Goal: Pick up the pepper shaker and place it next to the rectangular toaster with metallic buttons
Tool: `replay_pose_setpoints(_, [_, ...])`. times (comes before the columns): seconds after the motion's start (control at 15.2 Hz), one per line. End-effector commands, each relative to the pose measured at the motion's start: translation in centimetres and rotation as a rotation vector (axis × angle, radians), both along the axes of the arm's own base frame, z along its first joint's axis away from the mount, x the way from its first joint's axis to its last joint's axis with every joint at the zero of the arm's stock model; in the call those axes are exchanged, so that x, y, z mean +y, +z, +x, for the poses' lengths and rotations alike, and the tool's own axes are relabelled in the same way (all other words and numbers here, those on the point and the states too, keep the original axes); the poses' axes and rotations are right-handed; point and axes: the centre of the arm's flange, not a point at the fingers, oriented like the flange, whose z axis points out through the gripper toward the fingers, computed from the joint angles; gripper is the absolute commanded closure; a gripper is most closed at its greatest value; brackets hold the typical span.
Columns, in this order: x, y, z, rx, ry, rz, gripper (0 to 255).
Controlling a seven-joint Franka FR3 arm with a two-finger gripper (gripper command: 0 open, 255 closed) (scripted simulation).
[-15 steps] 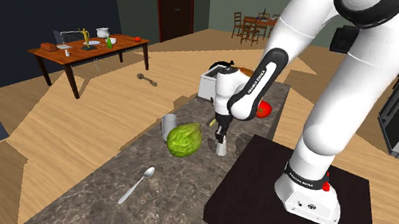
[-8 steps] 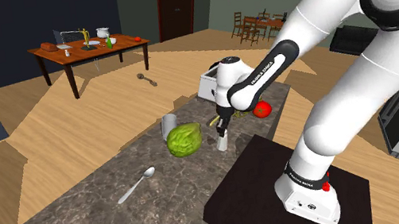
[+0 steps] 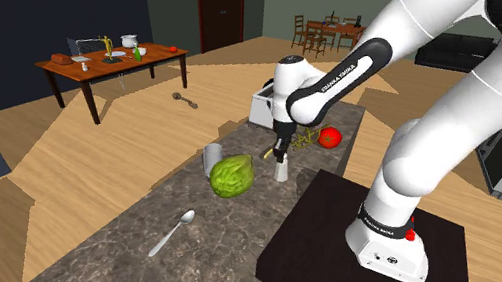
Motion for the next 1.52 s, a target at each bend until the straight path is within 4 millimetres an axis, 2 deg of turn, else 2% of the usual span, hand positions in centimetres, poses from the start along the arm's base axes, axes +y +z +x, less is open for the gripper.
replay_pose_setpoints(0.0, [0.0,1.1,-0.1,0.001,0.000,0.000,255])
replay_pose_setpoints(1.45, [0.0,12.7,-0.1,0.001,0.000,0.000,255])
